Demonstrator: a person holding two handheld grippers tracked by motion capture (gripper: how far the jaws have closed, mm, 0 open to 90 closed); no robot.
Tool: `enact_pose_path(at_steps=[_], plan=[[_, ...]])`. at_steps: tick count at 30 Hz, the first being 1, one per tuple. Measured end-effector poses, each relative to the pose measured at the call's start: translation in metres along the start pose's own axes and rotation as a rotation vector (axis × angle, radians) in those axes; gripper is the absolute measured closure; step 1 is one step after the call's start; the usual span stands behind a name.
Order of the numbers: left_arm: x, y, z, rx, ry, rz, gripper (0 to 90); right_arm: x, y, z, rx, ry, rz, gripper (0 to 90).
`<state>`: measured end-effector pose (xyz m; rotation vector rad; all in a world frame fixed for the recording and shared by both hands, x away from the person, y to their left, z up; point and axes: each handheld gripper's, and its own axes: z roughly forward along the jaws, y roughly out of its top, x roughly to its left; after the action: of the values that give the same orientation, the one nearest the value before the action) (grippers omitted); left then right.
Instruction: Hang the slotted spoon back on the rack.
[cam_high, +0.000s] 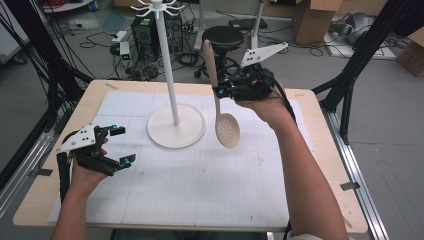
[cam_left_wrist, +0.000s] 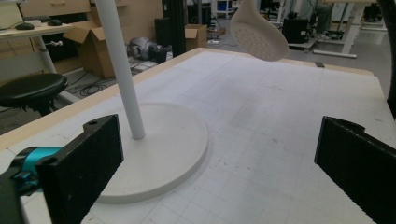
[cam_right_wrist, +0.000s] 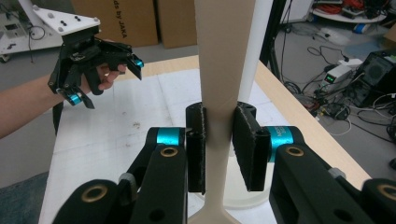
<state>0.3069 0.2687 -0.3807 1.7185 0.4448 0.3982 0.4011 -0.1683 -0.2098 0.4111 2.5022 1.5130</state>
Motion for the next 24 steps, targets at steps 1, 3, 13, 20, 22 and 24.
enact_pose_path(at_steps=[1, 3, 13, 20, 22, 24], plan=[[0.000, 0.000, 0.000, -0.001, -0.001, 0.001, 1.7, -0.001, 0.004, 0.000, 0.007, -0.003, -0.002, 75.9], [0.000, 0.000, 0.000, -0.006, -0.002, 0.001, 1.7, -0.004, 0.009, 0.000, 0.004, -0.005, -0.016, 75.9], [0.000, 0.000, 0.001, 0.000, -0.007, 0.000, 1.7, -0.018, 0.038, 0.012, 0.040, -0.010, -0.019, 75.9], [0.001, 0.001, -0.002, -0.022, -0.005, -0.005, 1.7, -0.026, 0.054, 0.024, 0.044, -0.016, -0.014, 75.8], [0.001, 0.001, -0.002, -0.021, -0.006, -0.001, 1.7, -0.027, 0.058, 0.027, 0.050, -0.015, -0.017, 75.9], [0.001, 0.001, -0.002, -0.024, -0.004, -0.004, 1.7, -0.028, 0.062, 0.031, 0.059, -0.019, -0.024, 75.9]])
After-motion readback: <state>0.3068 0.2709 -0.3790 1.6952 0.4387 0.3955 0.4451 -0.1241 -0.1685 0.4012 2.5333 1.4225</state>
